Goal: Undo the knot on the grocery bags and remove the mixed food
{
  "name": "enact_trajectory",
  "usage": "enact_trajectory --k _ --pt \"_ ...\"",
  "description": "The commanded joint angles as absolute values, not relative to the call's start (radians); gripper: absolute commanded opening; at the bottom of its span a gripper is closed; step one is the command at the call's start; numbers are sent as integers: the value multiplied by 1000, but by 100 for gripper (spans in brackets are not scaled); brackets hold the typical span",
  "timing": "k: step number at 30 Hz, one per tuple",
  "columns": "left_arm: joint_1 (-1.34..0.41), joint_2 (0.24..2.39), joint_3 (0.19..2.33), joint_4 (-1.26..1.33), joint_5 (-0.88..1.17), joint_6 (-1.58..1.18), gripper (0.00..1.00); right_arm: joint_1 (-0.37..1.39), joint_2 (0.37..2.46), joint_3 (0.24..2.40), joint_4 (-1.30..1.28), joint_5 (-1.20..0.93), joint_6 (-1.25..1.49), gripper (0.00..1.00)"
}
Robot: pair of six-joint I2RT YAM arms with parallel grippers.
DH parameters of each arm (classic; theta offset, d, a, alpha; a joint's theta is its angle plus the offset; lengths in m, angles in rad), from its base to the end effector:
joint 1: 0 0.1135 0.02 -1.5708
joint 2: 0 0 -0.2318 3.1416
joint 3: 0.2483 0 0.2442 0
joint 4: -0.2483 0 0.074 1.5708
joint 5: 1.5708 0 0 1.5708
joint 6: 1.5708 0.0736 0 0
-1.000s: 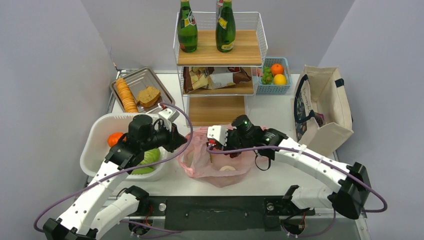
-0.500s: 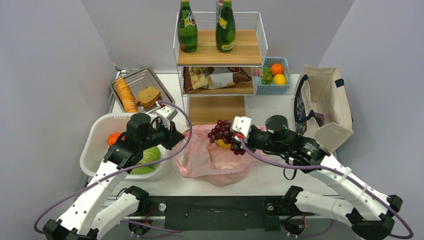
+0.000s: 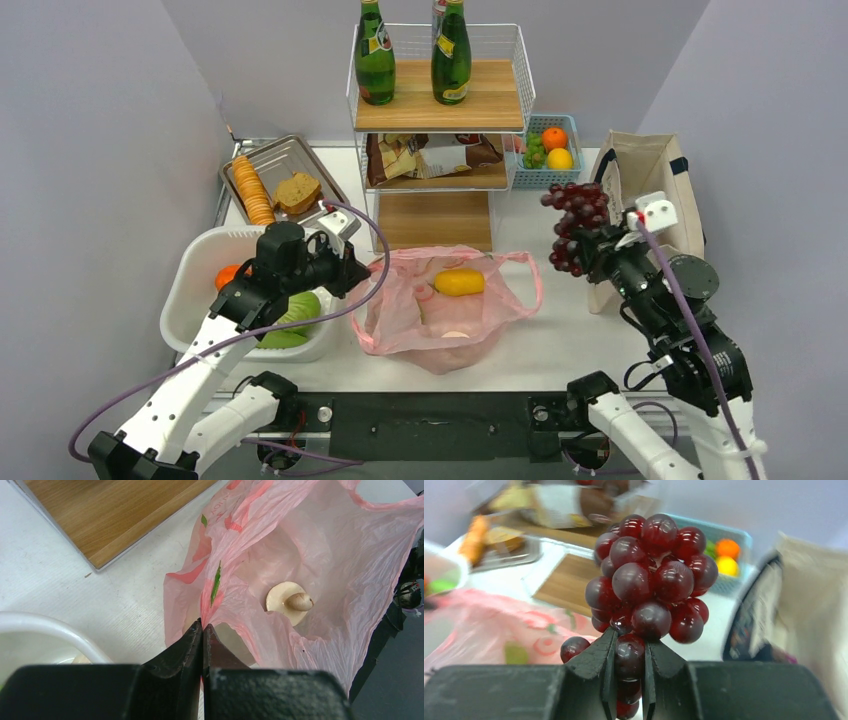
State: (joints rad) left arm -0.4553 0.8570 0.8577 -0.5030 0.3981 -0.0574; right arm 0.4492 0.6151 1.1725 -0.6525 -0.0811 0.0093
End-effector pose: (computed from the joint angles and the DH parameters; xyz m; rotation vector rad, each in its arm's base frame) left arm 0.1933 -0.1264 0.2806 0.6594 2.0050 -0.7233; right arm 0.1294 0.0690 0.4094 -0.4273 1.6271 0.4137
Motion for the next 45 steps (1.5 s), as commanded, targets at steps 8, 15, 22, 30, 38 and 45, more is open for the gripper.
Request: enact_trajectory --k 8,15,22,30,38,45 --pt "-448 853 912 -484 423 -92 0 93 1081 1422 -474 -92 267 0" --pt "-427 858 922 -450 382 -133 0 95 1436 1688 -337 -41 211 0" --pt "-403 873 926 -451 375 -155 0 105 1702 1768 -97 -37 179 0" --pt "-398 880 914 -455 369 -144 0 117 1951 1874 19 -19 169 0" --pt "-372 905 923 -462 373 -143 0 166 2180 2054 -67 95 143 8" --pt "-365 923 934 -468 373 -137 0 166 2245 2093 -71 109 127 51"
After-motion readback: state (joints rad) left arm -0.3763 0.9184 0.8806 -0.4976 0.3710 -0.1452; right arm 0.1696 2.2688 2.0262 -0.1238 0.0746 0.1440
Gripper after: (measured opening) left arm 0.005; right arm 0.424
